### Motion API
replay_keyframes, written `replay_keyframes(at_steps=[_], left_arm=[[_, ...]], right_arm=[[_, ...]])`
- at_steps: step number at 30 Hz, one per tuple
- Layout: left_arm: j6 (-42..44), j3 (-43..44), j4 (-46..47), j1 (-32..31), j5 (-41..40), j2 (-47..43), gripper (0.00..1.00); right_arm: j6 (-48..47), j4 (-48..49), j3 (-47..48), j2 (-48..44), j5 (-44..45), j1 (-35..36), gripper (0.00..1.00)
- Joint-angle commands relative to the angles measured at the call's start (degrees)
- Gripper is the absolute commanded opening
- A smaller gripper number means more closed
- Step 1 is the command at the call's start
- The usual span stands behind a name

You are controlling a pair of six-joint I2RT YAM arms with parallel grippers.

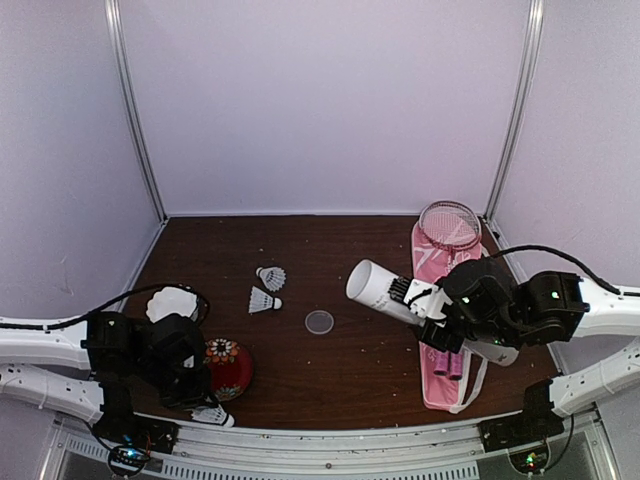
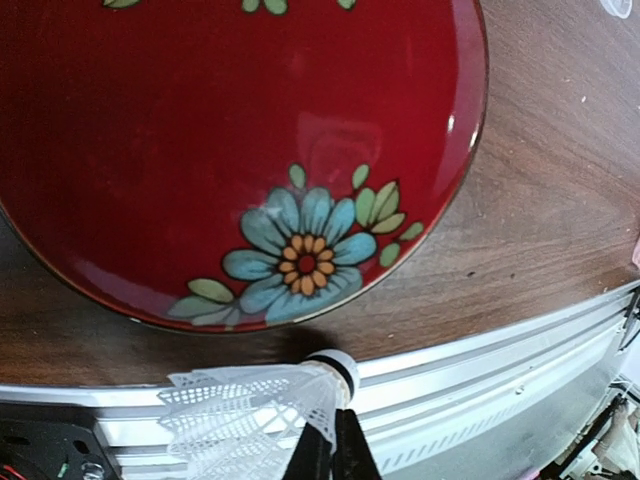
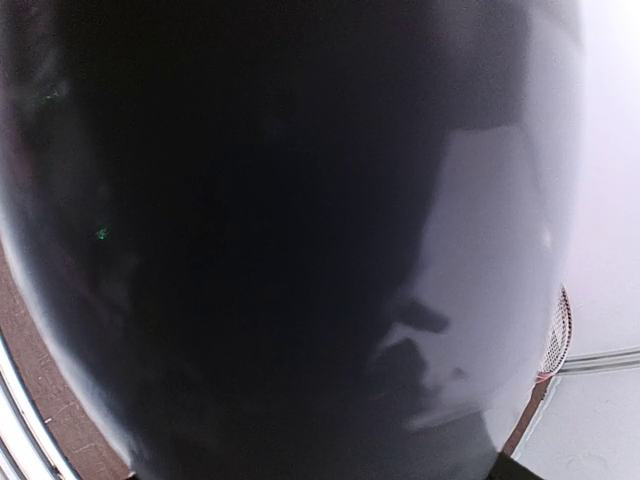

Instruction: Pack up the badminton gear

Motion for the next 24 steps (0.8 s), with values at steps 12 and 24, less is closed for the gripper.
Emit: replay_keyframes(at_steps=[12, 24], left_arm=[[34.6, 32.68, -5.42, -1.61, -17.05, 7.96, 0.0], [72.05, 61.71, -0.64, 0.31, -6.92, 18.29, 0.0]], right_arm=[[1.31, 8.6, -1.63, -2.84, -5.96, -0.19, 0.5], [1.27, 14.45, -1.97, -4.15, -9.59, -0.28, 0.5]])
